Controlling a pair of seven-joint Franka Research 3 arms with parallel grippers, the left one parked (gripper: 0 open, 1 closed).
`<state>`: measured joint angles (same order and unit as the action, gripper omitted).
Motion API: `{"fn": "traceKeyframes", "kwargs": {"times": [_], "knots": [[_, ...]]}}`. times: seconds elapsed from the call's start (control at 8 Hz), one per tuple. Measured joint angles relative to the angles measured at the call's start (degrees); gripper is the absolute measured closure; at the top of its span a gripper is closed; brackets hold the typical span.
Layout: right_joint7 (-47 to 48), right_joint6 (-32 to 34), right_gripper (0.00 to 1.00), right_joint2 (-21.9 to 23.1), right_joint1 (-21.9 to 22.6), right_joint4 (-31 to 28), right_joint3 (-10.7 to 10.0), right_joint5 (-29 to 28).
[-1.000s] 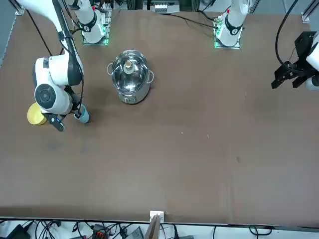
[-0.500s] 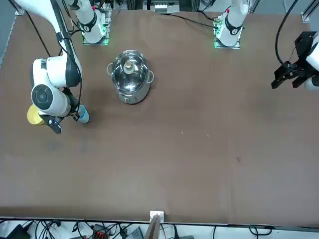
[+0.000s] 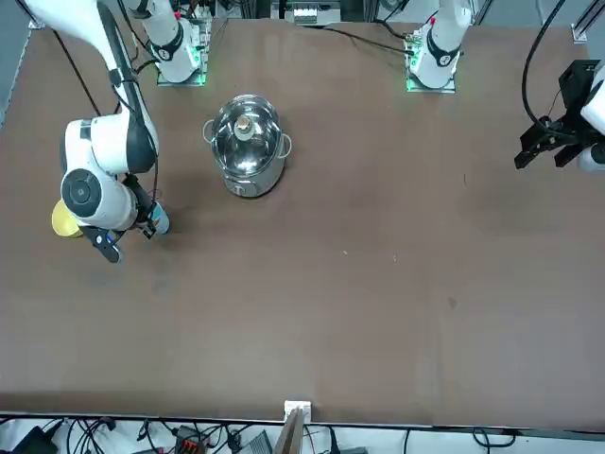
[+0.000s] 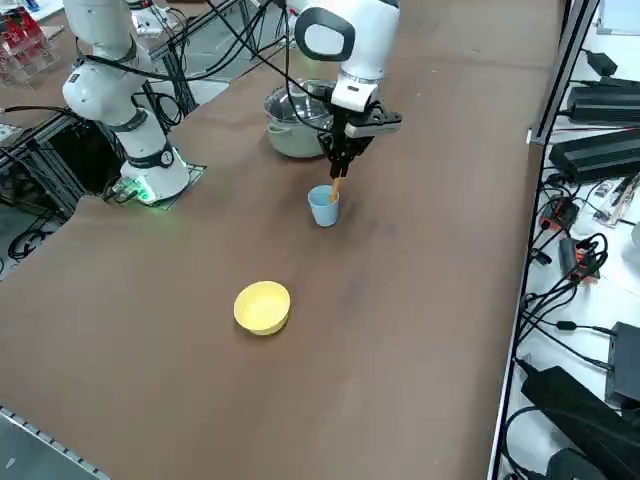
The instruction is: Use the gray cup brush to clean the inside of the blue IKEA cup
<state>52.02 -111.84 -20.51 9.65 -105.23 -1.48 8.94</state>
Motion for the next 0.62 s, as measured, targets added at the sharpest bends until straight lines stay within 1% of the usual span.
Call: {"fn": "traceKeyframes", "kwargs": {"times": [0.25,0.62], "knots": [[1.26,0.29,0.97,-0.23,0.96,0.03,0.06,-0.05],[1.85,3.26,0.97,-0.25,1.27,0.05,-0.01,-0.03]]}}
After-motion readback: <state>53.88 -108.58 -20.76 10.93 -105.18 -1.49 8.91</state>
